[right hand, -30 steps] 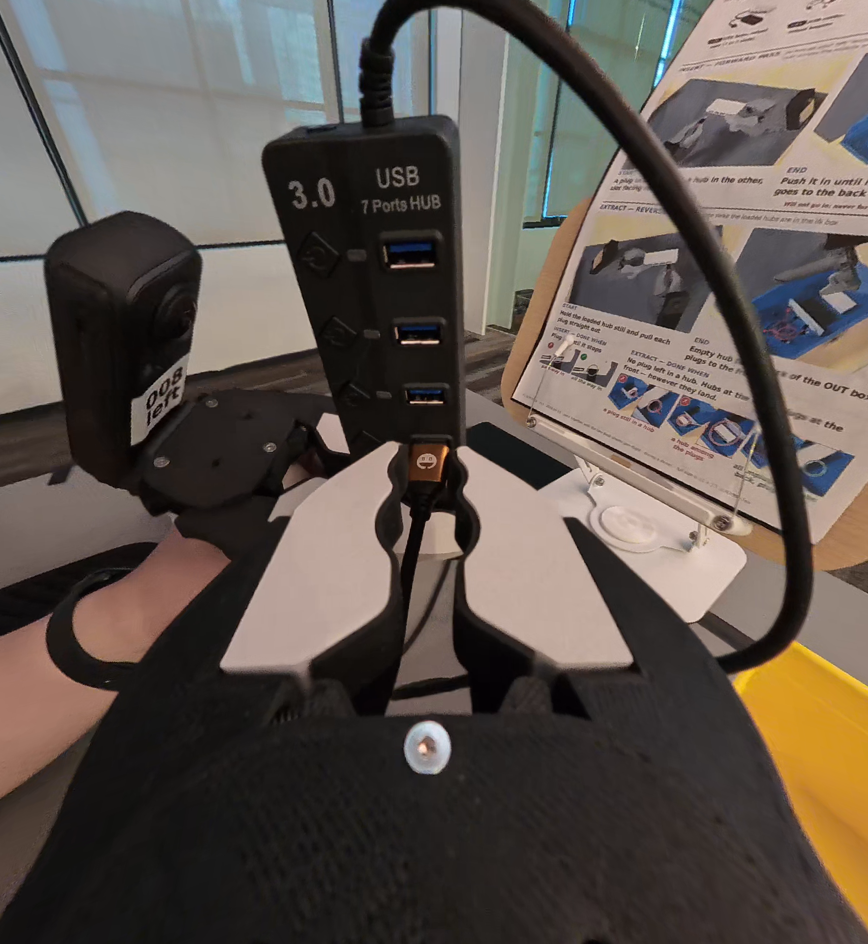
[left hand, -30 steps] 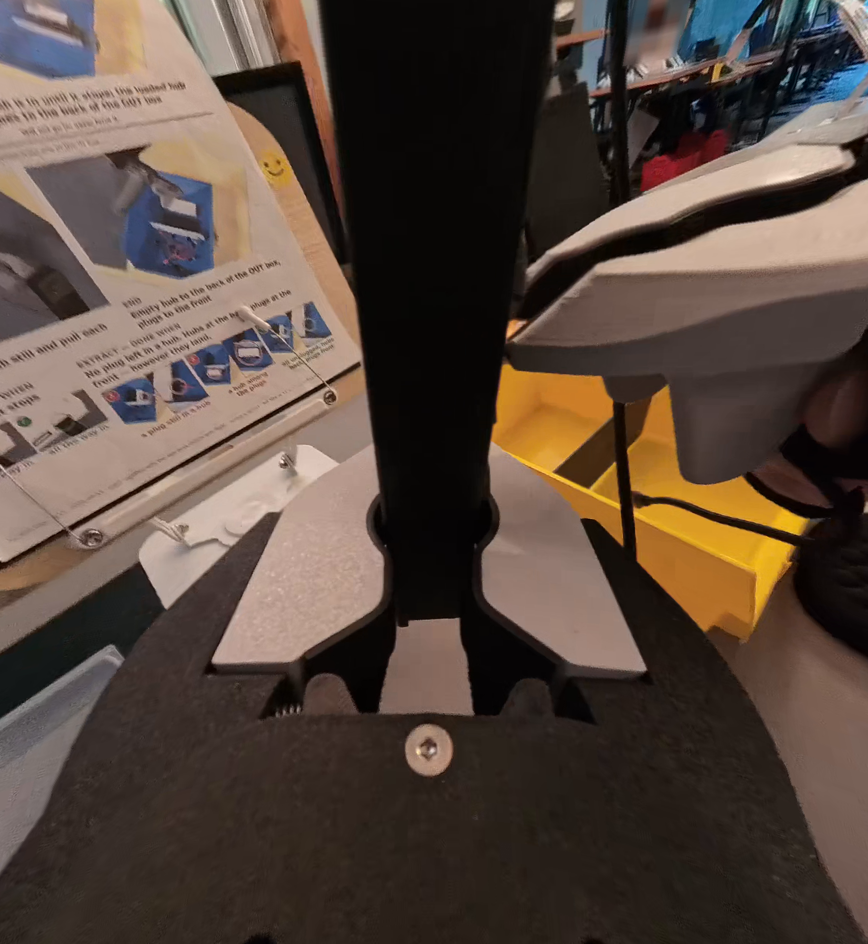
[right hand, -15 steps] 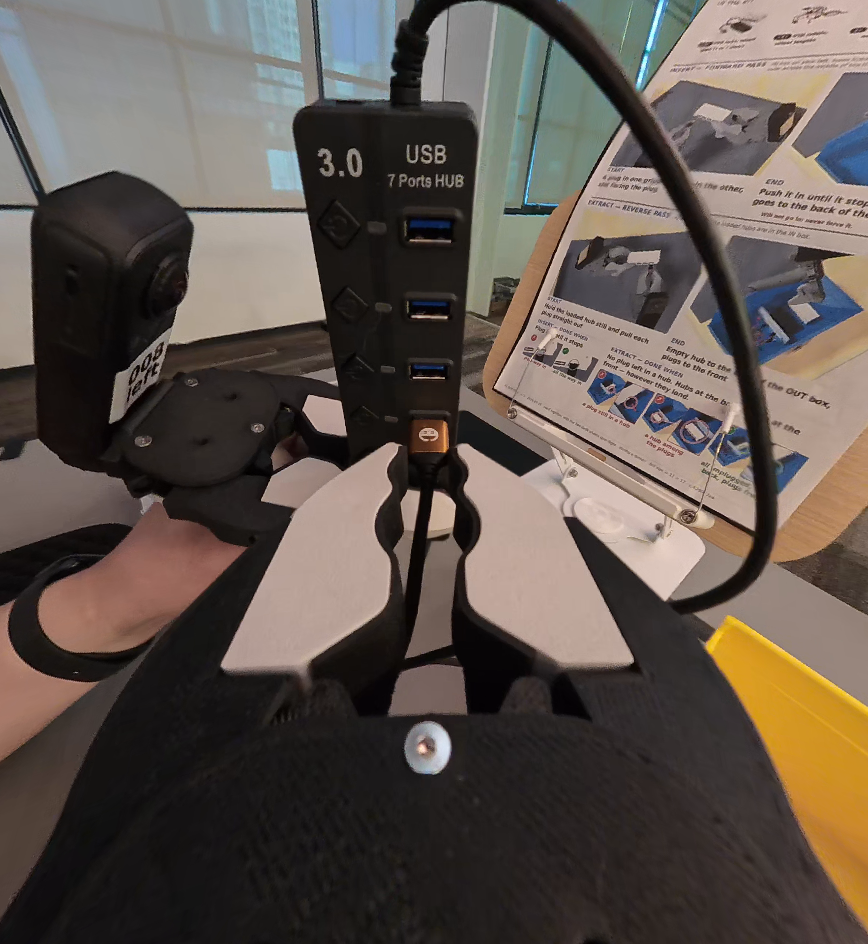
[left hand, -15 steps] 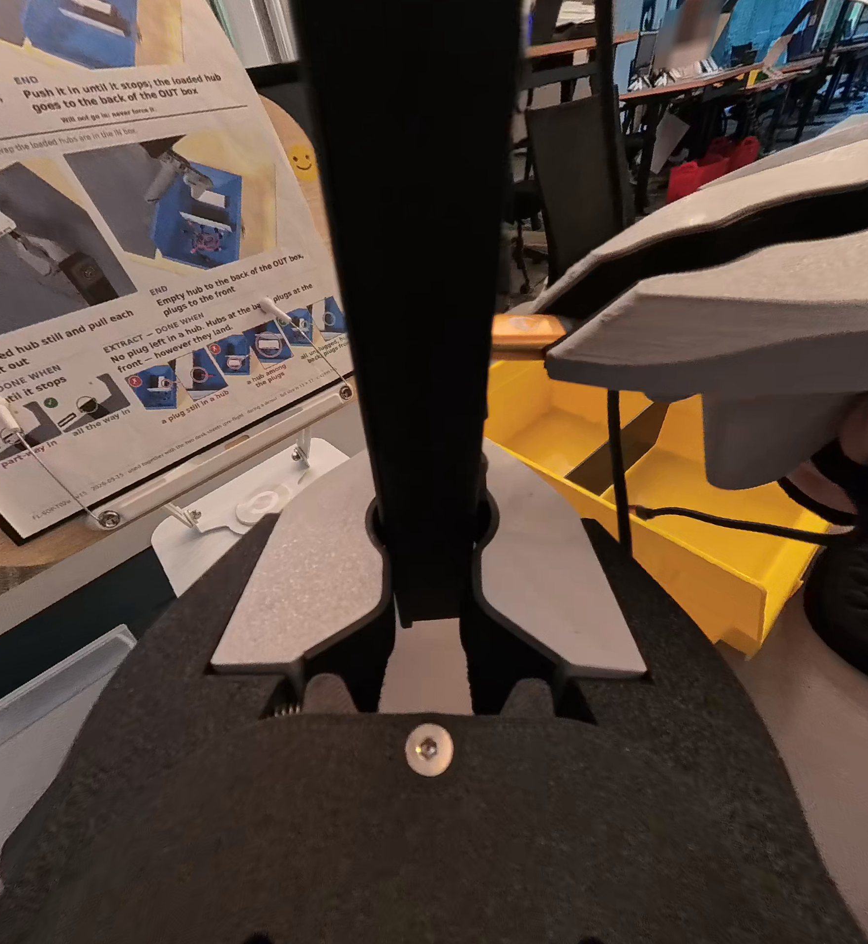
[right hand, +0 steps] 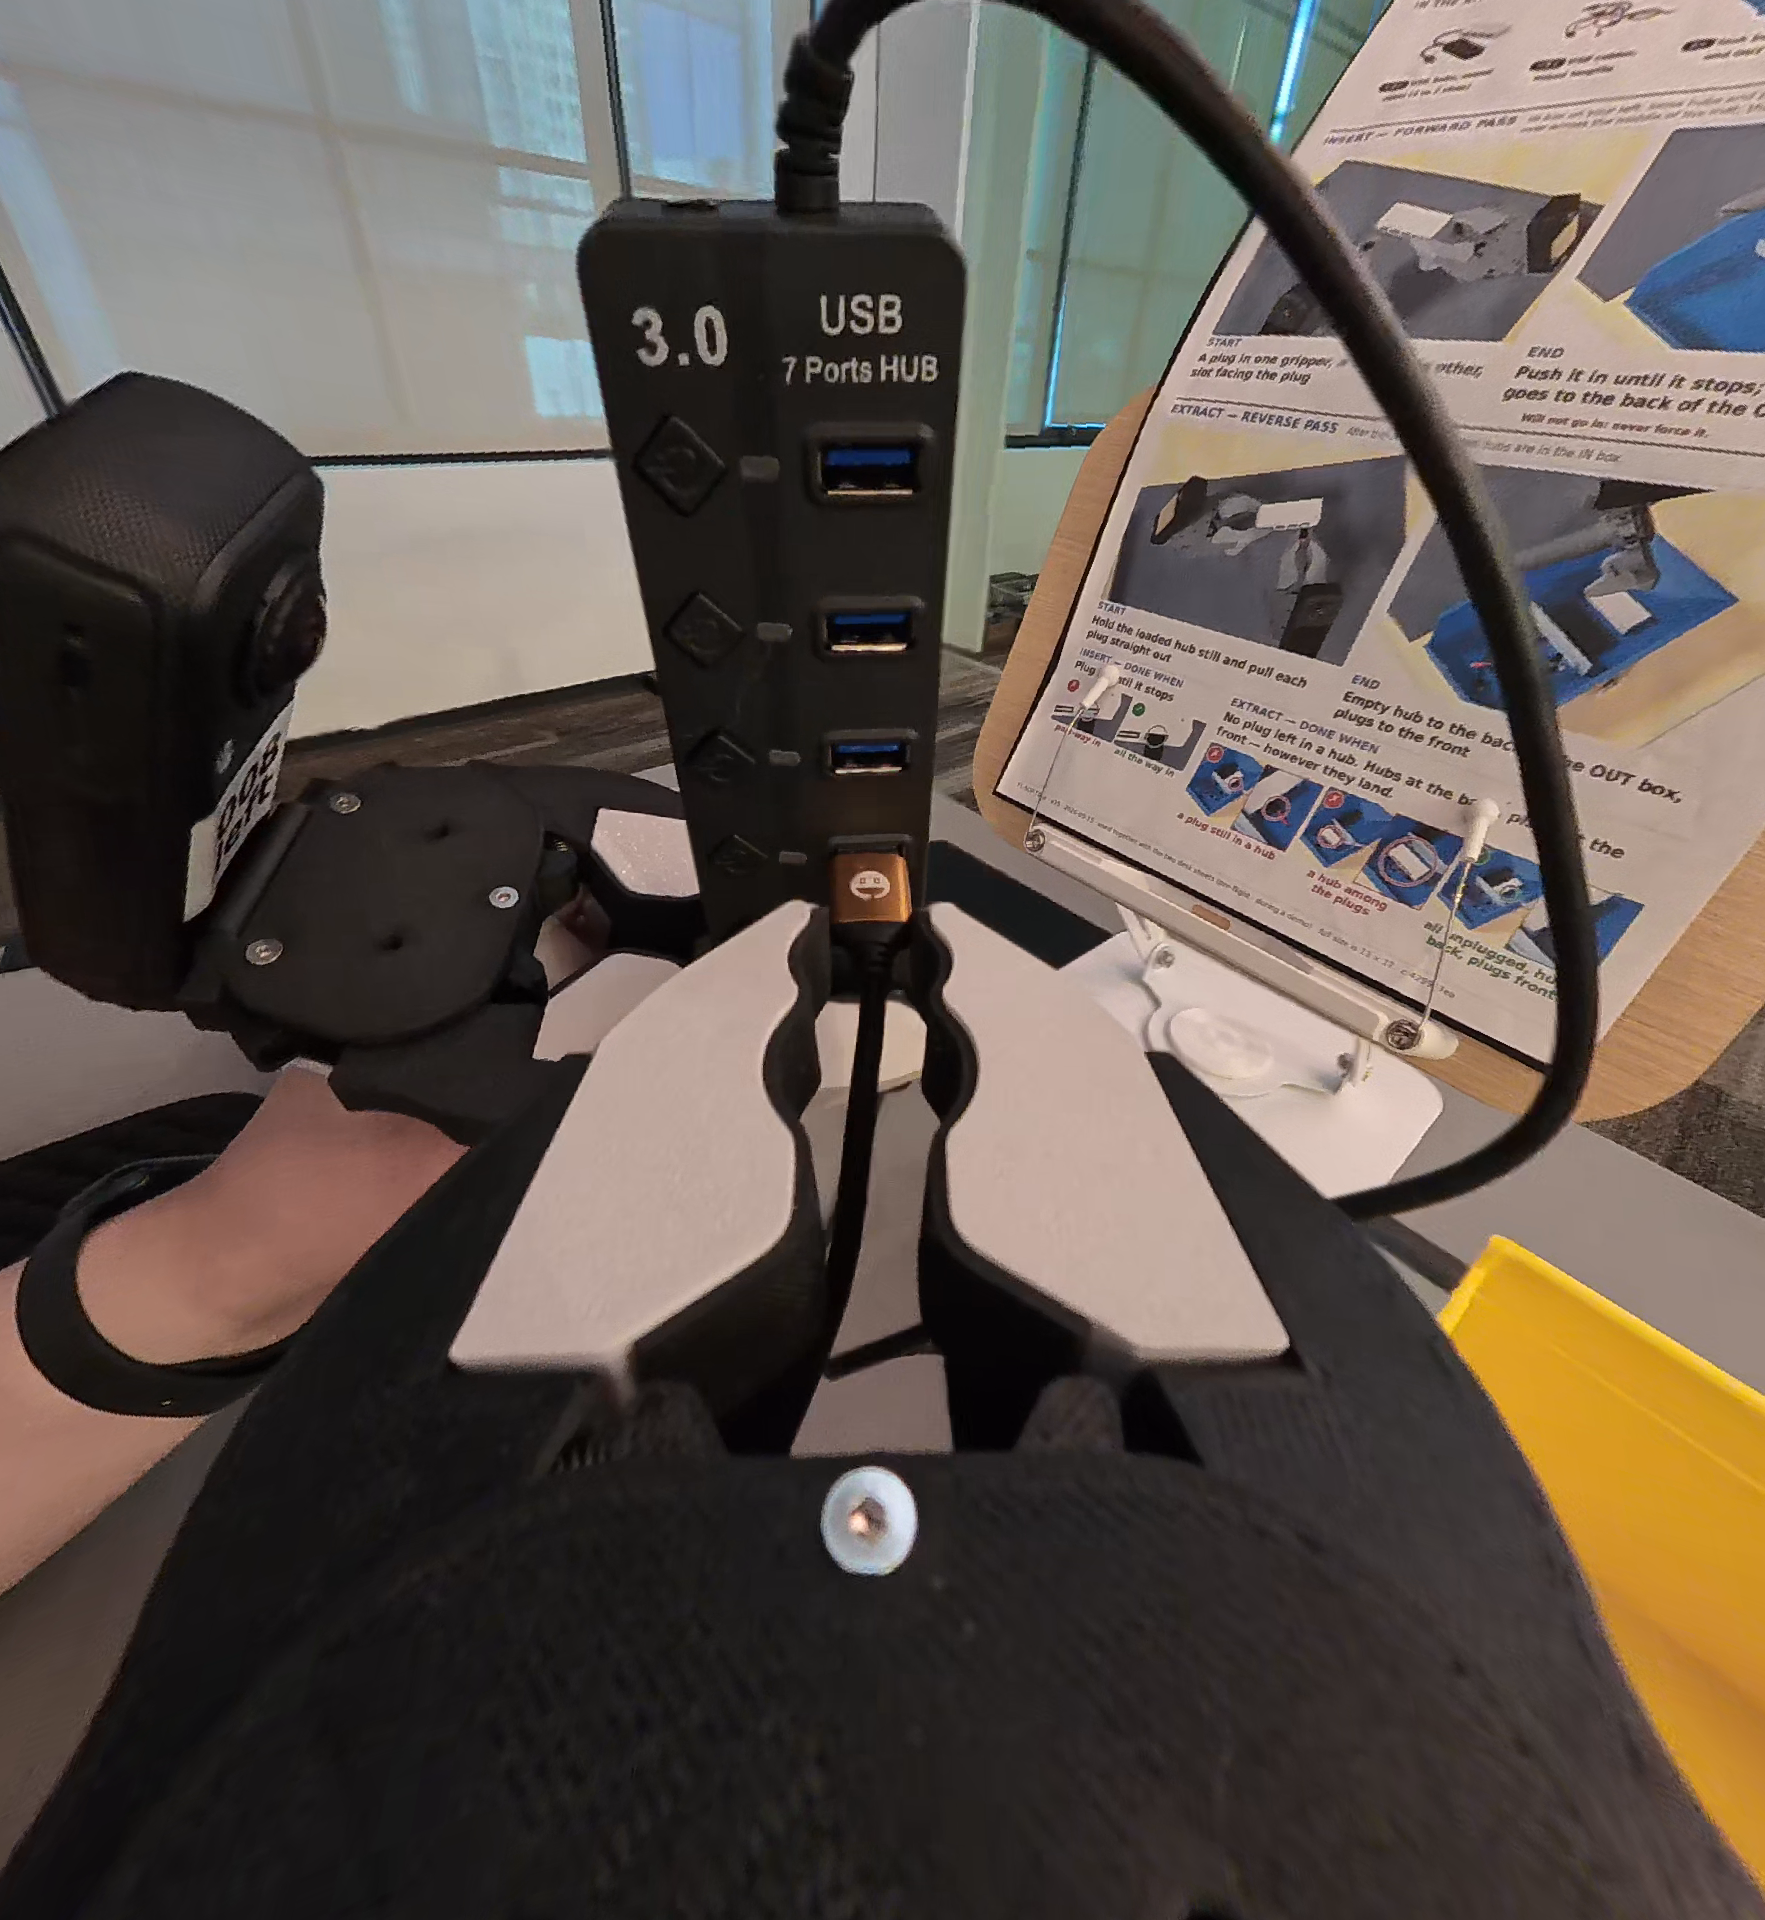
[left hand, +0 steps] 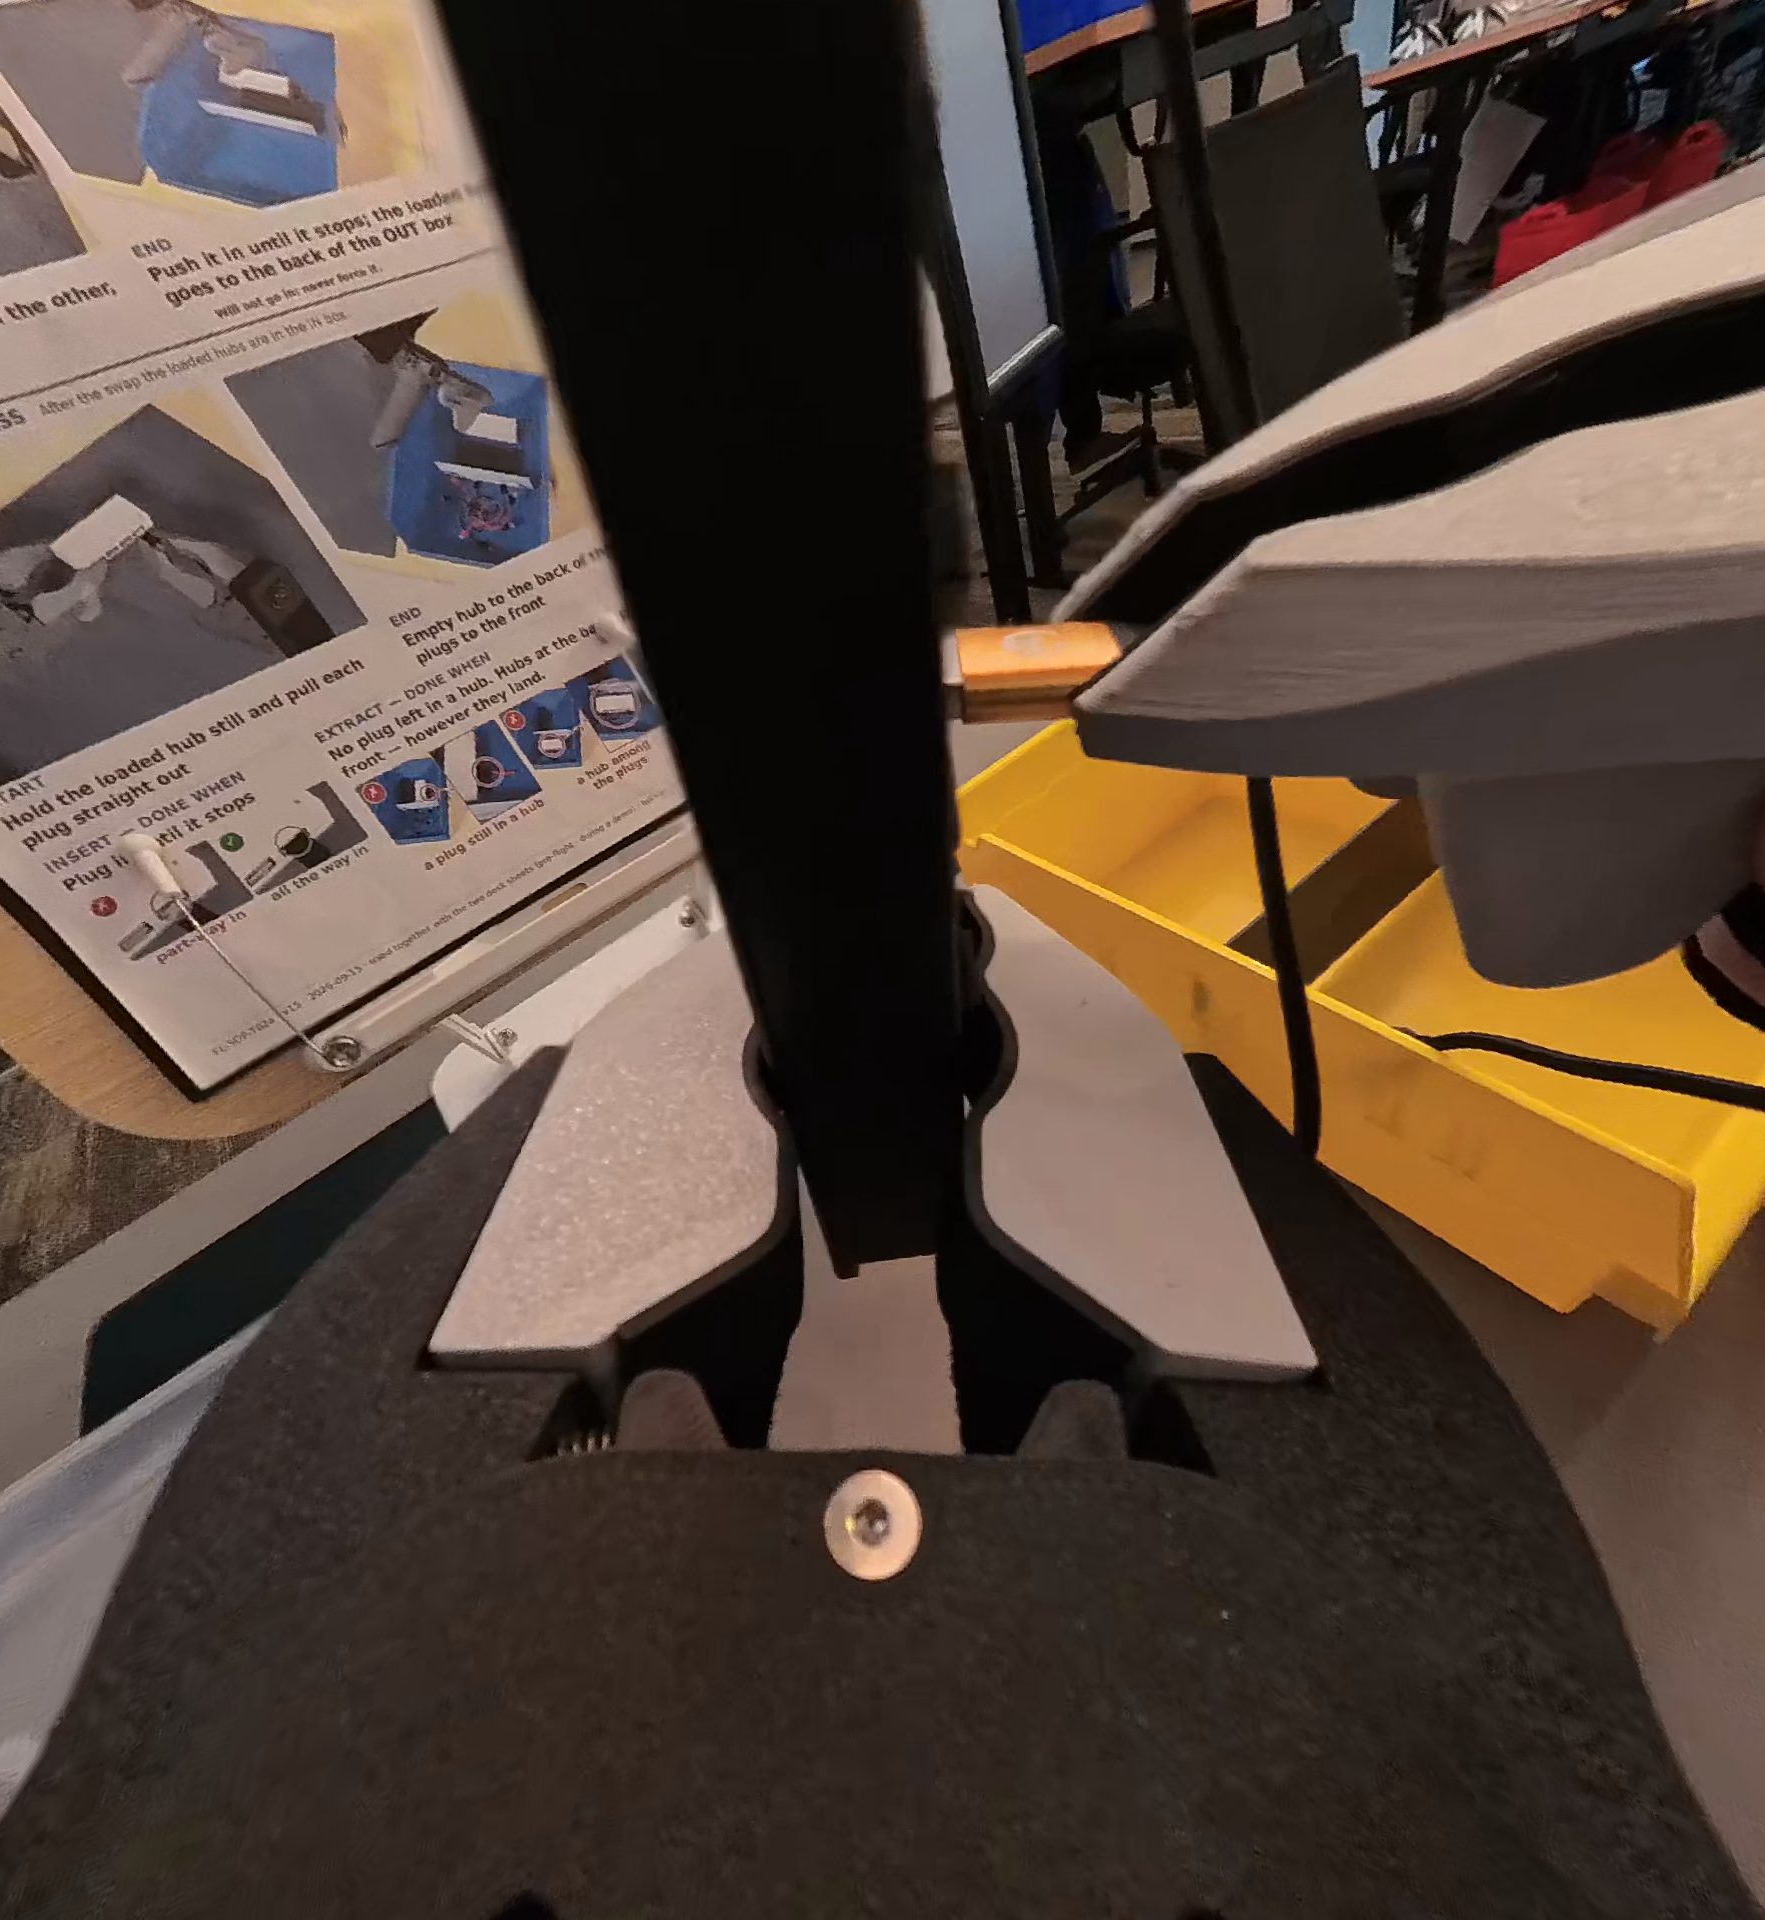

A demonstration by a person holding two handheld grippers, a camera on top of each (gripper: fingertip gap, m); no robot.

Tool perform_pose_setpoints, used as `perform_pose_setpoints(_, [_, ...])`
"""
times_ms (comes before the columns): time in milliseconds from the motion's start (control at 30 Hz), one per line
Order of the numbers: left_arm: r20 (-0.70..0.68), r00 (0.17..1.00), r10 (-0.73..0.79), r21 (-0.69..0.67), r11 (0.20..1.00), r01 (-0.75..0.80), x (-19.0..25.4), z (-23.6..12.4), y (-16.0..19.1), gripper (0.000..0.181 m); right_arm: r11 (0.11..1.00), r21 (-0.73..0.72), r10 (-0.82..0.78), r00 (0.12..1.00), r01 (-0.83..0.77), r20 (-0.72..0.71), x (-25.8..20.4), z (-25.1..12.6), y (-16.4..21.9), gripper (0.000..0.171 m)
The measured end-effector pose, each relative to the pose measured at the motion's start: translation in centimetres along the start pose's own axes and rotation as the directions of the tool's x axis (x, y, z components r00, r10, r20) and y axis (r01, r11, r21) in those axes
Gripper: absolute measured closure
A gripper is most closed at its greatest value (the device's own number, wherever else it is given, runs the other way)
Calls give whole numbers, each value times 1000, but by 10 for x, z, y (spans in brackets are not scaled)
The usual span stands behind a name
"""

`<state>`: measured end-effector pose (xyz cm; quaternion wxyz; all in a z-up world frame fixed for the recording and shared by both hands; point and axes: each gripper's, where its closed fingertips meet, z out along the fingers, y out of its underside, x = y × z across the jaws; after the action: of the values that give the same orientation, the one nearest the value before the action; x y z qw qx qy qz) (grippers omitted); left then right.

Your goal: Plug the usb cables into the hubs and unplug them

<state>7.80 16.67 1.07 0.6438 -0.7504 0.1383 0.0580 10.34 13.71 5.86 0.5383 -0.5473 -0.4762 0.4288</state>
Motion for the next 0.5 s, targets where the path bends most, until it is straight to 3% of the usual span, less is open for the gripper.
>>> perform_pose_setpoints(133, [-184,972,-146,-10,989,146,6,-2,1,155,997,-71,31,992,-22,124,-7,-7,-4,155])
perform_pose_setpoints(300, [-503,838,-211,-10,971,238,22,-22,-4,155,998,60,7,907,-36,421,-25,-89,-62,143])
perform_pose_setpoints(400, [-622,763,-176,-55,982,182,36,-35,3,156,972,221,-15,926,-75,377,9,-127,-87,135])
perform_pose_setpoints(500, [-716,673,-188,-93,980,175,51,-45,6,155,938,305,47,933,-164,357,44,-135,-90,126])
